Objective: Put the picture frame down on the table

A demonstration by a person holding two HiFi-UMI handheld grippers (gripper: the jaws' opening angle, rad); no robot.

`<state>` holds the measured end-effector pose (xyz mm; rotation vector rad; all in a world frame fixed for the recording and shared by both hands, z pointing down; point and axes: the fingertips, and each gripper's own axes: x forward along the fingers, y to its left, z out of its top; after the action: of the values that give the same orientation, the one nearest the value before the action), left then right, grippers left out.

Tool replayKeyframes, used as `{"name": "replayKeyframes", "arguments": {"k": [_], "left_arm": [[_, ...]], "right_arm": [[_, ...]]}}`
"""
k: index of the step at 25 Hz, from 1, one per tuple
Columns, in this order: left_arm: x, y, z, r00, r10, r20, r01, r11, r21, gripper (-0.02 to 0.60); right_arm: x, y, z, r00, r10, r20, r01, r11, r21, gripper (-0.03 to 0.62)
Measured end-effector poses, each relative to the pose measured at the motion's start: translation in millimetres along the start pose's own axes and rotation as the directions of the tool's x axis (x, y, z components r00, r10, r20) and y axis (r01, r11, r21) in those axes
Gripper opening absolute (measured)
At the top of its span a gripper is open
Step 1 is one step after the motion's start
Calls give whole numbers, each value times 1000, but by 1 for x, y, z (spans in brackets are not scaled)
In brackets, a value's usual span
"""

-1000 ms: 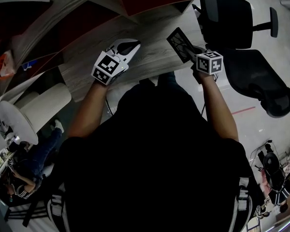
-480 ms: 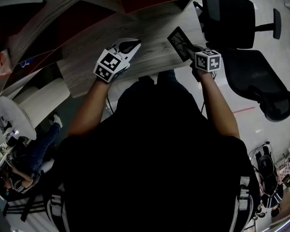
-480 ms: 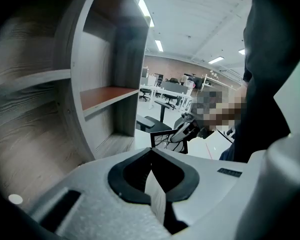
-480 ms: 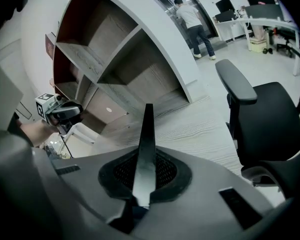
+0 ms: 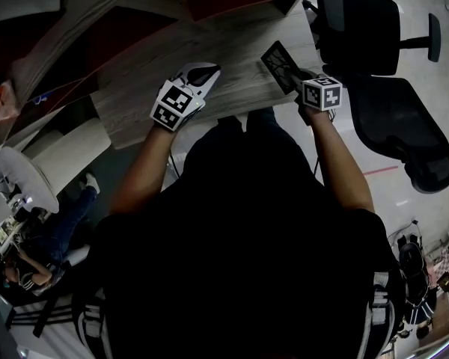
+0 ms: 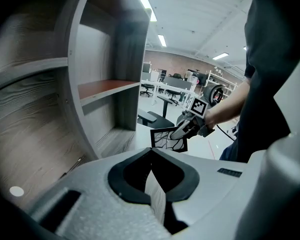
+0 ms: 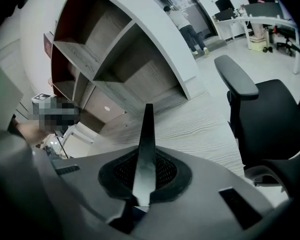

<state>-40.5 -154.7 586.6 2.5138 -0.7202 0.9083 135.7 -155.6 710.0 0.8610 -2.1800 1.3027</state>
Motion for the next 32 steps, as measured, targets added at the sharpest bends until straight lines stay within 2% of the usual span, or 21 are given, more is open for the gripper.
{"name": "replayKeyframes", "arguments": {"k": [10, 15, 32], "left_arm": [[-3, 2, -11, 1000, 7, -7, -7, 999, -42, 17], [-1, 5, -14, 1000, 4, -16, -5, 999, -47, 17], [8, 0, -20, 999, -32, -23, 31, 998, -56, 17]], "right_arm": [[12, -2, -5, 1000, -3, 3, 3, 999, 42, 17], [18, -1, -4, 1000, -24, -1, 24, 1000, -1, 17], [35, 0, -14, 998, -66, 8, 66, 998, -22, 18]]}}
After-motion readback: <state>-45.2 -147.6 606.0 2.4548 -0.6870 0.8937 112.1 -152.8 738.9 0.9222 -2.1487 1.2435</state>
